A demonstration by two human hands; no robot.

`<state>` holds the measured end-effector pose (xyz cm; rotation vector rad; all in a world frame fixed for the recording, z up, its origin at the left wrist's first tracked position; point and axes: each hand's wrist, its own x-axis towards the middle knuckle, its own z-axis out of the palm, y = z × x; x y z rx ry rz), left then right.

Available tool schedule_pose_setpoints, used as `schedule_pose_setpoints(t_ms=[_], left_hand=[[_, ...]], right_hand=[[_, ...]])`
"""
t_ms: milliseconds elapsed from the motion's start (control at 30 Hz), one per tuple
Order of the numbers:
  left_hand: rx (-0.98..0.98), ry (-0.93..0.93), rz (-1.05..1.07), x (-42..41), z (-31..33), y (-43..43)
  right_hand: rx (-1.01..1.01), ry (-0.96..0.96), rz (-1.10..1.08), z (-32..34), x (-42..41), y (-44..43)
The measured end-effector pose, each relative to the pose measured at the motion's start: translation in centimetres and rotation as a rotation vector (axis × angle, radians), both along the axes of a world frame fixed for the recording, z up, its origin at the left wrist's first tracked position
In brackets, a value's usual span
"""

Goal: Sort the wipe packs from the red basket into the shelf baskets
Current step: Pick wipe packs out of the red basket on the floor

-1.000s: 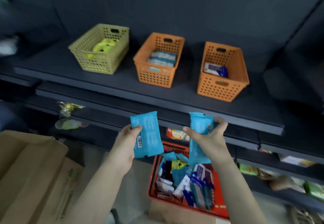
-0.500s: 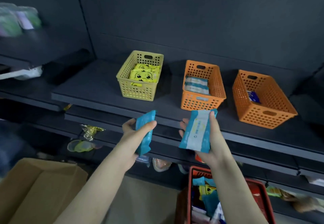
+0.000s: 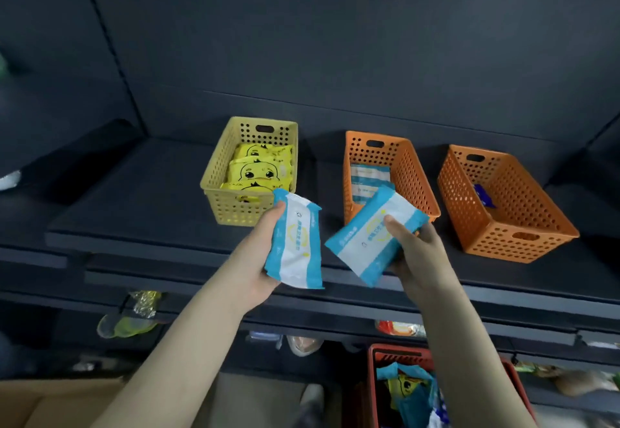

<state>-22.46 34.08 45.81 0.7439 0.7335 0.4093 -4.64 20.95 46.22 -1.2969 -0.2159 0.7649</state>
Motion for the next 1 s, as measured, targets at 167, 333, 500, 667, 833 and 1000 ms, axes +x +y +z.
schedule_pose_setpoints(t_ms=[167,333,500,667,833,1000], left_hand=[[0.187,0.178,0.036,6.0,-0.4,5.3],[0.330,0.165,0.162,12.6,-0.5,9.9],[0.395,0.186,0.248,18.0,-1.5,13.7],[0.392,0.226,0.293,21.3,-2.7,16.9],[0.387,0.201,0.361,23.4,-3.1,19.2],[0.378,0.138,0.406,24.3,-3.4,20.3]], right_hand=[[0.063,0.002,-0.117,0.1,7.5,3.6],[-0.072,-0.176,-0.220,0.3,15.7,7.6],[-0.160,-0.338,-0.181,-0.9,20.5,11.7],[-0.407,-0.433,-0.085,-3.5,22.5,16.0],[-0.506,-0.427,-0.097,-5.1,23.8,18.9],[-0.728,-0.558,-0.016,-6.6,24.2,19.3]])
